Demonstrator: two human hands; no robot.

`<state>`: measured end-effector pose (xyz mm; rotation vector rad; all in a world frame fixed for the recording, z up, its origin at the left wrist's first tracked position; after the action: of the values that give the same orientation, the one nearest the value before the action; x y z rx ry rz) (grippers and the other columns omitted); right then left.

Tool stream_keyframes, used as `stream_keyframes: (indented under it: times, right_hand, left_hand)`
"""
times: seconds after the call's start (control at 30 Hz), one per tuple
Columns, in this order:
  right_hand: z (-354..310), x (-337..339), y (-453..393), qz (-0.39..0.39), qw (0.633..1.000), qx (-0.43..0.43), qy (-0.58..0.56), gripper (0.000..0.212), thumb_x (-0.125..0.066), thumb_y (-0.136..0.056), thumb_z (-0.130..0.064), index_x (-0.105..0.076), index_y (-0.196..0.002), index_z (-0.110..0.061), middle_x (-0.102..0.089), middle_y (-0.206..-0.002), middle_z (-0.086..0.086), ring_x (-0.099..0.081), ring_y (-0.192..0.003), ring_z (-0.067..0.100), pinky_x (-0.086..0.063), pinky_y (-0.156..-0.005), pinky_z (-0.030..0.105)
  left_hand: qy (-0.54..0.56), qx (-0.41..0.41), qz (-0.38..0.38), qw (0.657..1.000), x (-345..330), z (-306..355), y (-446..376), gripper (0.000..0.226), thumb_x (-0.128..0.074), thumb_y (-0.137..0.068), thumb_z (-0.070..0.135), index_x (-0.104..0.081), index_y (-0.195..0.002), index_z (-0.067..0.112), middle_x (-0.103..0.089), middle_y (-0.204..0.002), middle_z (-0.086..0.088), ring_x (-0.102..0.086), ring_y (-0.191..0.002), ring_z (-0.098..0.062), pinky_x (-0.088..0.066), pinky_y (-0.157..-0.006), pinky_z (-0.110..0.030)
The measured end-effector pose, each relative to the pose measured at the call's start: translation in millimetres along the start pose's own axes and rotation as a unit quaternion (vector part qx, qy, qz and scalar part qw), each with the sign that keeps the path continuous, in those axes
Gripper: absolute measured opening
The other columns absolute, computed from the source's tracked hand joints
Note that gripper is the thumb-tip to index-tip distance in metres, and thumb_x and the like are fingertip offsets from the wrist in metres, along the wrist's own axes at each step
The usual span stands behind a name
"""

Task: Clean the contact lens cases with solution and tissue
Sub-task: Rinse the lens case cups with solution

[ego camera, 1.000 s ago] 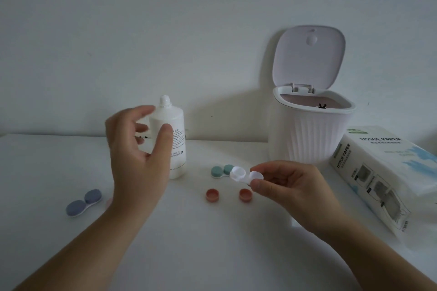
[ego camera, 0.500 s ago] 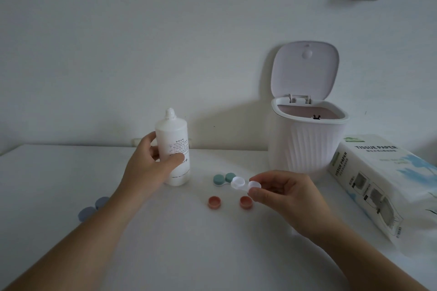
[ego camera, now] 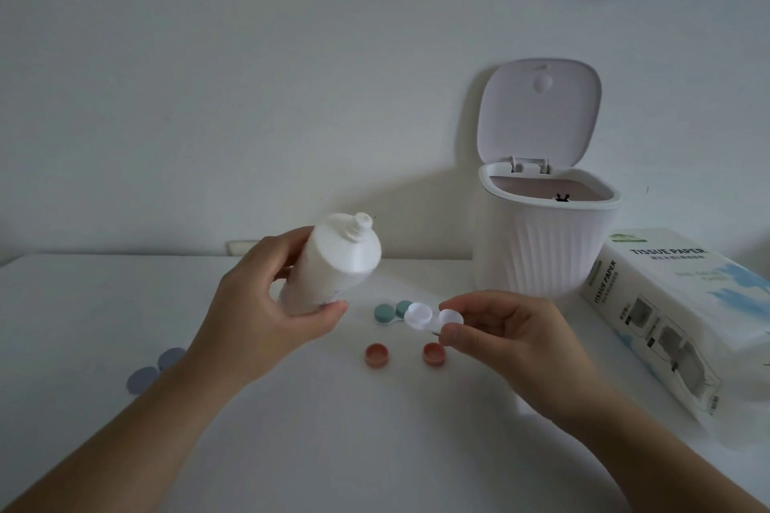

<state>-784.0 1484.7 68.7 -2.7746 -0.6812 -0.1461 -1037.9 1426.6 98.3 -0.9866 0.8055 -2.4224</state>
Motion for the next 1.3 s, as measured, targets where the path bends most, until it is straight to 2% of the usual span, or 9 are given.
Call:
stream_keyframes:
  times: [0.07, 0.27, 0.37, 0.5, 0.7, 0.83, 0.93, 1.1, 1.3]
  right_hand:
    - [-2, 1, 1, 0.006, 1.000, 0.001, -0.013, 0.024, -0.081, -0.073, -0.028, -0.080, -0.097, -0.026, -0.080, -0.088, 0.006, -0.077, -0.085, 0.021, -0.058, -0.077, 0.020]
    - [-8, 3, 4, 0.013, 1.000, 0.018, 0.009, 0.031, -0.079, -0.073, -0.032, -0.079, -0.101, -0.019, -0.080, -0.089, 0.005, -0.077, -0.087, 0.022, -0.060, -0.083, 0.025]
    - [-12, 0, 5, 0.006, 1.000, 0.028, 0.012, 0.028, -0.079, -0.073, -0.035, -0.080, -0.099, -0.023, -0.080, -0.089, 0.005, -0.077, -0.086, 0.021, -0.060, -0.084, 0.026]
    - [-13, -5, 6, -0.012, 0.998, 0.042, 0.035, 0.027, -0.078, -0.073, -0.043, -0.079, -0.097, -0.032, -0.080, -0.088, 0.003, -0.077, -0.086, 0.020, -0.060, -0.084, 0.025]
    - [-7, -6, 5, -0.021, 0.998, 0.035, 0.051, 0.027, -0.077, -0.073, -0.043, -0.078, -0.098, -0.030, -0.080, -0.086, 0.003, -0.077, -0.088, 0.020, -0.059, -0.090, 0.033]
    - [-2, -6, 4, -0.031, 0.998, 0.020, 0.056, 0.035, -0.077, -0.072, -0.044, -0.077, -0.103, -0.029, -0.080, -0.089, 0.001, -0.076, -0.092, 0.017, -0.057, -0.095, 0.036]
    - [1, -4, 3, -0.023, 0.998, 0.005, 0.059, 0.047, -0.077, -0.067, -0.048, -0.074, -0.111, -0.029, -0.080, -0.090, -0.002, -0.076, -0.093, 0.013, -0.056, -0.099, 0.036]
    - [0, -5, 4, -0.033, 0.995, 0.014, 0.088, 0.016, -0.079, -0.082, -0.027, -0.078, -0.098, -0.029, -0.080, -0.087, -0.004, -0.077, -0.089, 0.013, -0.056, -0.092, 0.027]
    - [2, -5, 4, -0.038, 0.994, 0.006, 0.106, 0.016, -0.079, -0.081, -0.028, -0.078, -0.097, -0.028, -0.080, -0.088, -0.006, -0.076, -0.088, 0.013, -0.057, -0.091, 0.028]
  left_hand:
    - [-0.027, -0.026, -0.017, 0.999, -3, 5, 1, 0.071, -0.088, -0.065, 0.039, -0.054, -0.126, 0.051, -0.065, -0.118, 0.026, -0.062, -0.109, -0.002, -0.042, -0.087, -0.003]
    - [-0.088, -0.078, -0.059, 0.991, -7, 9, 1, 0.071, -0.080, -0.064, 0.048, -0.056, -0.130, 0.040, -0.060, -0.122, 0.030, -0.055, -0.111, 0.008, -0.035, -0.091, -0.002]
    - [-0.110, -0.095, -0.057, 0.988, -4, 6, 0, 0.075, -0.088, -0.063, 0.036, -0.054, -0.129, 0.042, -0.058, -0.125, 0.031, -0.053, -0.114, 0.008, -0.035, -0.093, -0.003]
    - [-0.137, -0.138, -0.051, 0.980, -4, 7, -1, 0.077, -0.094, -0.064, 0.026, -0.057, -0.130, 0.037, -0.057, -0.121, 0.033, -0.047, -0.114, 0.015, -0.033, -0.095, -0.003]
    - [-0.165, -0.160, -0.057, 0.972, -6, 9, -2, 0.077, -0.095, -0.063, 0.019, -0.061, -0.131, 0.027, -0.063, -0.125, 0.017, -0.056, -0.114, -0.008, -0.037, -0.097, -0.010]
    - [-0.180, -0.172, -0.058, 0.967, -7, 12, -3, 0.076, -0.095, -0.065, 0.017, -0.062, -0.134, 0.022, -0.065, -0.128, 0.010, -0.058, -0.116, -0.014, -0.041, -0.099, -0.020]
    - [-0.184, -0.168, -0.061, 0.967, -9, 11, -3, 0.080, -0.095, -0.065, 0.016, -0.061, -0.137, 0.021, -0.065, -0.131, 0.008, -0.058, -0.119, -0.014, -0.040, -0.102, -0.020]
    - [-0.189, -0.175, -0.066, 0.964, -10, 12, -4, 0.076, -0.095, -0.064, 0.013, -0.063, -0.133, 0.020, -0.065, -0.130, 0.008, -0.057, -0.119, -0.014, -0.034, -0.104, -0.012]
    - [-0.191, -0.197, -0.063, 0.960, -12, 19, -3, 0.071, -0.094, -0.065, 0.010, -0.065, -0.130, 0.015, -0.065, -0.128, 0.003, -0.056, -0.119, -0.017, -0.033, -0.107, -0.014]
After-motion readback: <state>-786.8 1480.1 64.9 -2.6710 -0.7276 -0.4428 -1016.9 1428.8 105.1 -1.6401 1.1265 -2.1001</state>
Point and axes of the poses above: each hand's wrist, its own y-axis away from the middle knuckle, its own x-axis out of the back of the hand, z = x × y, the point moved 8 cm from there along -y, towards the middle knuckle
